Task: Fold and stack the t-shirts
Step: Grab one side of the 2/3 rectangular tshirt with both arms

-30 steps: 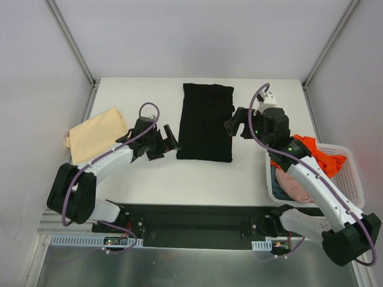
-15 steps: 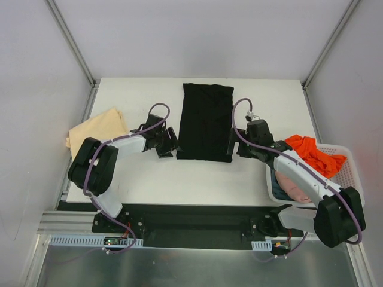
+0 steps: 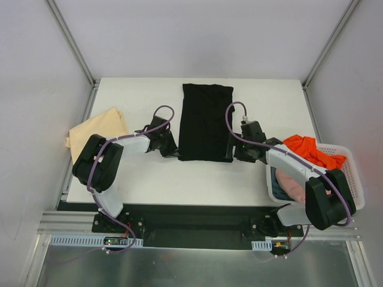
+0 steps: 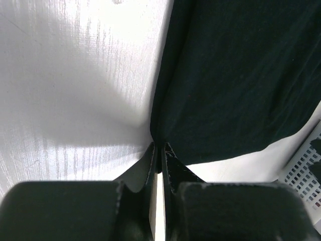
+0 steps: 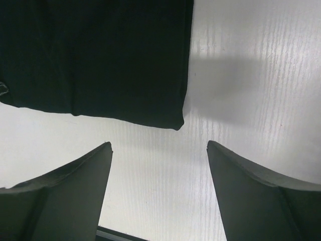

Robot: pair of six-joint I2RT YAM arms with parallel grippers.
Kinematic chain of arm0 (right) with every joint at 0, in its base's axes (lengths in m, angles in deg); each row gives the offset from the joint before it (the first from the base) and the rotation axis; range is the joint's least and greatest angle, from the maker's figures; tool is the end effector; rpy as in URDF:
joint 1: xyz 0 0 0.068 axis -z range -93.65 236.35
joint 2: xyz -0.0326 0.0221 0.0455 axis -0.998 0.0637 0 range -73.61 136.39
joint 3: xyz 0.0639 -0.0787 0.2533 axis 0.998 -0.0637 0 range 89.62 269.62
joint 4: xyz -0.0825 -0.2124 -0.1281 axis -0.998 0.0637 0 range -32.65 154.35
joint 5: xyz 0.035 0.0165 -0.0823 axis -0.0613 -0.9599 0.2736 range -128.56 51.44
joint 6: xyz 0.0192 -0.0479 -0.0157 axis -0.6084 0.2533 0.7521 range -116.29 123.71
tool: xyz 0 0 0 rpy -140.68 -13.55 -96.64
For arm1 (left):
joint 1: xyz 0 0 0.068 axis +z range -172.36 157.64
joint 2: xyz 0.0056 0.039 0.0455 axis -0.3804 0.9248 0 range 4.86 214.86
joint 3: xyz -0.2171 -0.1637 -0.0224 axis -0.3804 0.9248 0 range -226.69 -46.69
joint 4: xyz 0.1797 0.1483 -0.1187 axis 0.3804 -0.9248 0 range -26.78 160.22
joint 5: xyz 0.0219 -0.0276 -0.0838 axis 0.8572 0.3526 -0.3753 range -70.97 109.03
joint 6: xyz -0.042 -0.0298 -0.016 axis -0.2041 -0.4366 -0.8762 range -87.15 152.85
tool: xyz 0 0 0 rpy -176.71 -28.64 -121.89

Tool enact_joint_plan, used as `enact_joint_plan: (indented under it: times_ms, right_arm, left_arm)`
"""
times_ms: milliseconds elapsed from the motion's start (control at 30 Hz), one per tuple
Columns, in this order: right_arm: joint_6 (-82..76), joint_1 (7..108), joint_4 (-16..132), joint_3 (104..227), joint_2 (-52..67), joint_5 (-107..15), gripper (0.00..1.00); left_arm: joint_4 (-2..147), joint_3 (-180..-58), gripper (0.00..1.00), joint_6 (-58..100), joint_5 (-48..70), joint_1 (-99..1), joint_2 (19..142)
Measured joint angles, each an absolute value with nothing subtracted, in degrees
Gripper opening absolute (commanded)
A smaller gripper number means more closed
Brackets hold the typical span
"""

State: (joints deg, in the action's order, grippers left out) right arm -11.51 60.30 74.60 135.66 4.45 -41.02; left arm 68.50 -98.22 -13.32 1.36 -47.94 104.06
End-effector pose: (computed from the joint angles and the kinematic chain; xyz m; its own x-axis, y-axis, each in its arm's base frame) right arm 0.2476 0.1228 0.2097 -0.7788 -0.0887 -0.6210 -0.2688 0.9416 0.2027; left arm 0.3037 -0.1573 0.1514 -0.8996 -0.3314 -0.2845 -0.0856 0.7725 -0.6292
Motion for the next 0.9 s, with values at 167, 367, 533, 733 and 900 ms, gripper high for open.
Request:
enact_joint_plan:
  times_ms: [167,367,533,733,900]
  right_arm:
    - [-11.86,60.98,74.34,136.03,9.45,-42.11,0.52]
    - [-11.95,61.57,74.19,138.17,14.96,-43.16,0.36]
    - [-12.37,61.57,73.60,139.16,17.89,-44.47,0.19]
    - [-13.61,61.57,72.59,137.17,16.54,-46.92,0.01]
    - [-13.72,59.30,76.35,130.94,6.07,-50.31,0.01]
  left_arm:
    - [68.87,-96.95,0.00,-13.41,1.62,-47.94,102.88]
    - [68.79,-95.99,0.00,-13.45,2.21,-48.31,101.11]
    - [68.85,-95.44,0.00,-13.52,2.85,-48.68,100.13]
    - [69.07,-92.30,0.00,-14.02,3.15,-49.30,96.39]
    - [66.67,-85.11,0.00,-14.26,4.90,-54.35,82.62]
